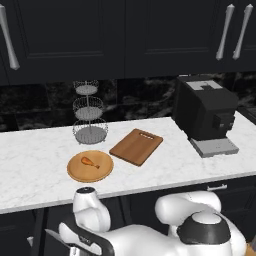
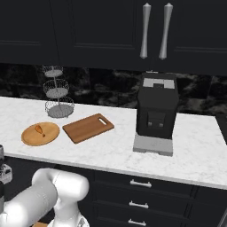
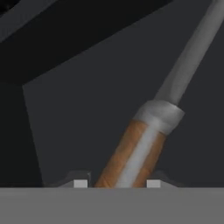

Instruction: Pick up the knife from the drawer and place it on the cutting board. Then place the meat from the plate to the cutting board.

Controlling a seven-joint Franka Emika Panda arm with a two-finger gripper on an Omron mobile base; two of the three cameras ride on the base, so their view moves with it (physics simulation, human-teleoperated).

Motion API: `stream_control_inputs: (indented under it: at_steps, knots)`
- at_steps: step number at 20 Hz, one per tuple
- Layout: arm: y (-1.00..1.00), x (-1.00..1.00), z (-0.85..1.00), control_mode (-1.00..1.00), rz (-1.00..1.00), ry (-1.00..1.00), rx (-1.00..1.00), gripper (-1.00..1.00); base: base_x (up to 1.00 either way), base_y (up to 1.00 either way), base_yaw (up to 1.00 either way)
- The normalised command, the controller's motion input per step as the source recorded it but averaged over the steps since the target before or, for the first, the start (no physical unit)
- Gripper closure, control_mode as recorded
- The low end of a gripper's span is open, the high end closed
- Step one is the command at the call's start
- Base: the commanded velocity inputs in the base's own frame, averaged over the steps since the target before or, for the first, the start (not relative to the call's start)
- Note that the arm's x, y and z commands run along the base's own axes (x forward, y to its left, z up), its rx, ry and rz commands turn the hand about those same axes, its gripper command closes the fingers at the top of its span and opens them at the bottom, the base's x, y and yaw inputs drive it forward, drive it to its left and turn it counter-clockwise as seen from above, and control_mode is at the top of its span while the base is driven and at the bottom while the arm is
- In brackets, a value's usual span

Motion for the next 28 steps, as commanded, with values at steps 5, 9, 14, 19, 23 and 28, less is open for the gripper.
stream_control_inputs:
  at_steps: [5, 9, 14, 19, 23, 28]
  knots:
    - [-0.03, -1.00, 1.00, -1.00, 0.00, -0.10, 0.00, 1.00, 0.00, 0.00, 0.00]
    - [-0.17, -0.92, 1.00, -1.00, 0.00, -0.14, 0.00, 1.00, 0.00, 0.00, 0.00]
    - [-0.33, -0.35, 1.00, -1.00, 0.00, -0.15, 0.00, 1.00, 0.00, 0.00, 0.00]
    - [-0.44, 0.12, 0.94, -1.00, -0.02, -0.20, 0.00, 1.00, 0.00, 0.00, 0.00]
    - [-0.54, 0.33, 0.81, -1.00, -0.07, -0.17, 0.01, 1.00, 0.00, 0.00, 0.00]
    - [-0.64, 0.32, 0.73, -1.00, -0.13, -0.10, 0.01, 1.00, 0.00, 0.00, 0.00]
